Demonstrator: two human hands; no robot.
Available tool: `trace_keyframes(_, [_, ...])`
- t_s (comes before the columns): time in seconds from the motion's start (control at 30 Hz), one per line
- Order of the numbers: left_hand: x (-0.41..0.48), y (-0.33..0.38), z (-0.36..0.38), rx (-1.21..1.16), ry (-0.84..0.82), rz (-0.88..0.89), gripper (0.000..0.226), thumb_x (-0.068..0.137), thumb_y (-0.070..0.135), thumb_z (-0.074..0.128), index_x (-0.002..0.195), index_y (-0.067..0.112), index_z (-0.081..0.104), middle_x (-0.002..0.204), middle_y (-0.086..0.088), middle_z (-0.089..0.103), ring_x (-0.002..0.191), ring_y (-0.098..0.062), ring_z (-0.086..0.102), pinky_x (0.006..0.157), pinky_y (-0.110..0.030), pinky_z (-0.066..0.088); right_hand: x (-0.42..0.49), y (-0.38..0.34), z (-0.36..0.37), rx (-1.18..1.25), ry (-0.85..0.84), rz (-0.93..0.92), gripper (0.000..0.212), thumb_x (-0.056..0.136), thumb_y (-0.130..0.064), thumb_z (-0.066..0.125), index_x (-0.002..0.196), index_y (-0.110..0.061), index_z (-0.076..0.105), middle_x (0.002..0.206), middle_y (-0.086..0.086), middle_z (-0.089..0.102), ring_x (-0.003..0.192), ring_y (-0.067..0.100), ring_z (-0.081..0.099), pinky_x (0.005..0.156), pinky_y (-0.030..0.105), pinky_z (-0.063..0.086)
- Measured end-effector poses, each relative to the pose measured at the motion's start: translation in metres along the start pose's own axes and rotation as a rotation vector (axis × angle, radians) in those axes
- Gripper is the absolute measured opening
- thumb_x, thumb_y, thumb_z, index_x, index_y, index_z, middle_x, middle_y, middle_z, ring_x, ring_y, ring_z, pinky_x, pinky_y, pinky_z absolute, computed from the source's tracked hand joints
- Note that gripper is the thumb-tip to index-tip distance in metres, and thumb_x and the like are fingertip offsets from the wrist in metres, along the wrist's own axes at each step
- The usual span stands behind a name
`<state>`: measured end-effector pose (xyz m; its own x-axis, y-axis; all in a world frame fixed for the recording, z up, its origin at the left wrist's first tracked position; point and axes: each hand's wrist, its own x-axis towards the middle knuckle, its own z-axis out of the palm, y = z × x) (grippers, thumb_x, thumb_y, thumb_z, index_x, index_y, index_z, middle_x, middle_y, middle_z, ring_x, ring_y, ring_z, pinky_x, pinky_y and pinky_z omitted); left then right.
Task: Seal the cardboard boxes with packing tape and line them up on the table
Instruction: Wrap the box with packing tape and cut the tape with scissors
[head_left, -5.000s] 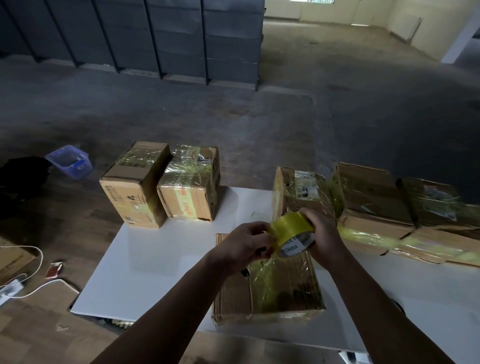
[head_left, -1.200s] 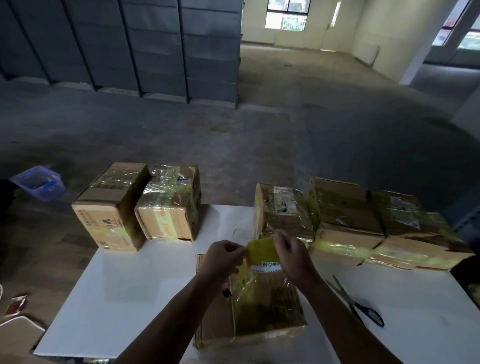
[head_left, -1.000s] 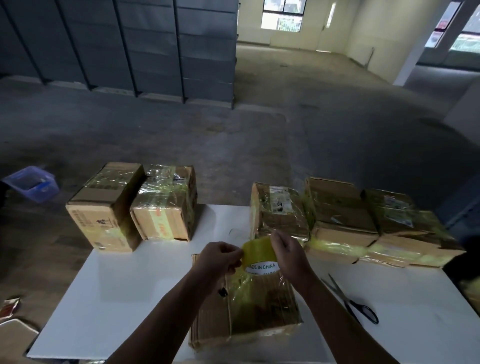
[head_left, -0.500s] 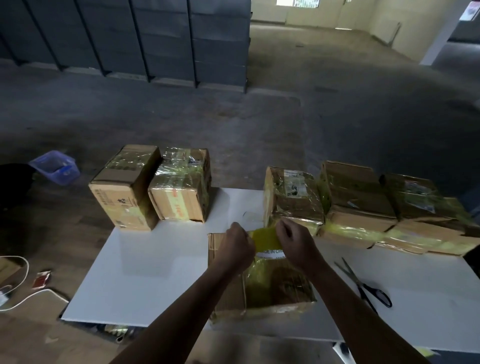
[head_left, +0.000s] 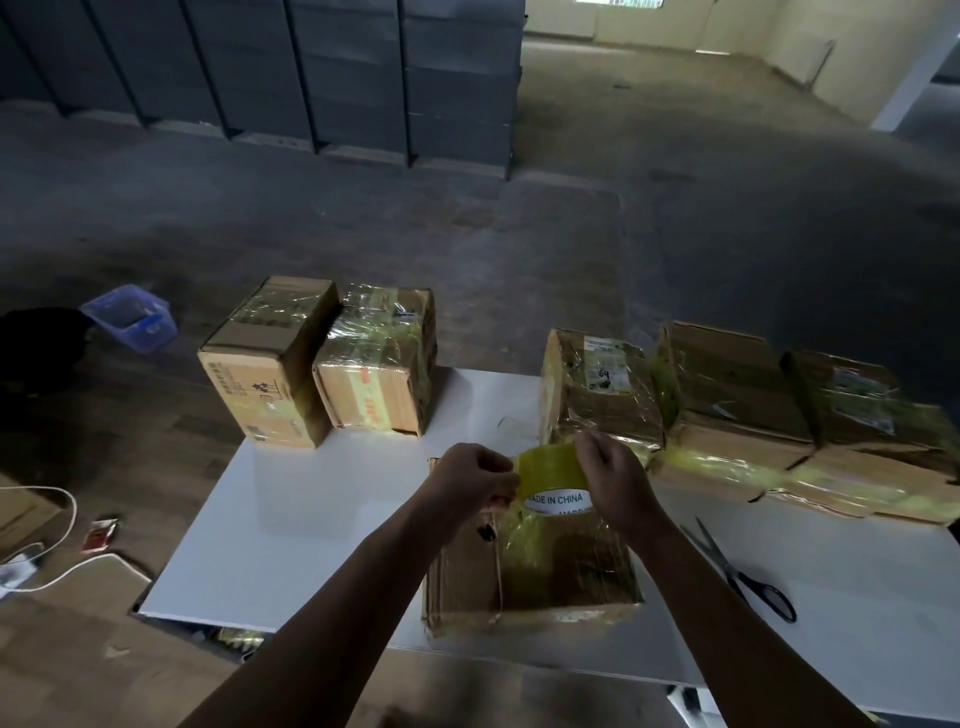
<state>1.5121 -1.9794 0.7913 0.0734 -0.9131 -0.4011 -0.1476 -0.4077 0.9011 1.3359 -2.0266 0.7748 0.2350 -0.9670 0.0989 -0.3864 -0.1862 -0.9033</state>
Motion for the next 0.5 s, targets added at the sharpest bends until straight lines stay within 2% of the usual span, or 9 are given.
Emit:
trace_keyframes(0.07, [0.001, 0.000, 0.001, 0.048, 0.023, -0.019, 0.005, 0.086, 0.001, 0.064, 0.088, -0.003, 0.066, 0.082, -0.017, 0.067, 0.074, -0.022, 0.067, 0.073, -0.034, 0.060, 0.002, 0.000, 0.002, -0.032, -0.026, -0.034, 0.035, 0.101, -0.011, 0.042, 0.066, -0.008, 0.044, 0.059, -0.001, 0.038, 0.053, 0.003, 0.034, 0.050, 0.017, 0.028])
trace_keyframes(0.13, [0.000, 0.000, 0.005, 0.256, 0.091, 0.044, 0.009, 0.085, -0.001, 0.061, 0.077, -0.003, 0.064, 0.073, -0.014, 0.064, 0.066, -0.020, 0.063, 0.068, -0.040, 0.059, 0.002, 0.001, 0.006, -0.095, -0.056, -0.113, 0.036, 0.100, -0.011, 0.043, 0.064, -0.013, 0.041, 0.057, -0.003, 0.037, 0.053, 0.004, 0.035, 0.050, 0.017, 0.028])
trace_keyframes(0.17, [-0.001, 0.000, 0.008, 0.381, 0.136, 0.082, 0.009, 0.085, 0.001, 0.059, 0.077, -0.001, 0.061, 0.070, -0.011, 0.060, 0.063, -0.019, 0.059, 0.059, -0.038, 0.056, 0.001, 0.001, 0.009, -0.136, -0.072, -0.155, 0.035, 0.100, -0.014, 0.043, 0.065, -0.011, 0.042, 0.057, -0.002, 0.038, 0.053, 0.004, 0.035, 0.050, 0.017, 0.028])
trace_keyframes(0.23, [-0.006, 0.002, 0.013, 0.515, 0.211, 0.123, 0.008, 0.088, 0.006, 0.058, 0.087, 0.006, 0.050, 0.074, -0.002, 0.051, 0.064, -0.014, 0.053, 0.046, -0.023, 0.041, 0.000, 0.001, 0.014, -0.184, -0.095, -0.217, 0.032, 0.097, -0.018, 0.041, 0.067, -0.008, 0.045, 0.058, -0.002, 0.039, 0.053, 0.005, 0.035, 0.049, 0.017, 0.027])
trace_keyframes(0.27, [-0.008, 0.001, 0.015, 0.500, 0.225, 0.126, 0.014, 0.090, 0.008, 0.059, 0.091, 0.009, 0.045, 0.076, 0.000, 0.049, 0.064, -0.012, 0.052, 0.043, -0.018, 0.037, 0.001, 0.001, 0.015, -0.189, -0.096, -0.230, 0.031, 0.097, -0.017, 0.041, 0.067, -0.009, 0.044, 0.058, -0.003, 0.038, 0.052, 0.006, 0.034, 0.049, 0.017, 0.026])
trace_keyframes(0.33, [-0.005, -0.001, 0.014, 0.307, 0.188, 0.053, 0.026, 0.088, 0.008, 0.063, 0.100, 0.010, 0.041, 0.081, -0.003, 0.052, 0.066, -0.015, 0.057, 0.043, -0.014, 0.041, 0.002, 0.000, 0.013, -0.160, -0.082, -0.208, 0.032, 0.099, -0.013, 0.043, 0.066, -0.013, 0.042, 0.057, -0.005, 0.036, 0.052, 0.006, 0.032, 0.050, 0.018, 0.025])
trace_keyframes(0.4, [-0.002, -0.002, 0.006, -0.002, 0.123, -0.058, 0.029, 0.085, 0.002, 0.064, 0.108, 0.003, 0.046, 0.079, -0.011, 0.057, 0.065, -0.022, 0.063, 0.052, -0.023, 0.051, 0.002, -0.003, 0.010, -0.094, -0.069, -0.128, 0.036, 0.100, -0.011, 0.043, 0.064, -0.017, 0.040, 0.056, -0.006, 0.034, 0.051, 0.004, 0.031, 0.049, 0.019, 0.025])
trace_keyframes(0.43, [0.000, -0.004, 0.002, -0.092, 0.077, -0.094, 0.022, 0.085, 0.000, 0.061, 0.105, -0.004, 0.053, 0.074, -0.013, 0.058, 0.060, -0.022, 0.062, 0.053, -0.026, 0.052, 0.002, -0.003, 0.010, -0.066, -0.068, -0.093, 0.038, 0.100, -0.011, 0.043, 0.063, -0.019, 0.039, 0.056, -0.007, 0.033, 0.050, 0.003, 0.031, 0.049, 0.019, 0.025])
trace_keyframes(0.5, [0.000, -0.006, -0.003, -0.155, 0.008, -0.109, 0.010, 0.088, 0.002, 0.056, 0.086, -0.006, 0.061, 0.067, -0.013, 0.055, 0.054, -0.017, 0.056, 0.053, -0.027, 0.049, 0.002, -0.005, 0.011, -0.051, -0.074, -0.057, 0.038, 0.101, -0.013, 0.042, 0.064, -0.019, 0.039, 0.056, -0.007, 0.034, 0.050, 0.002, 0.032, 0.049, 0.018, 0.026])
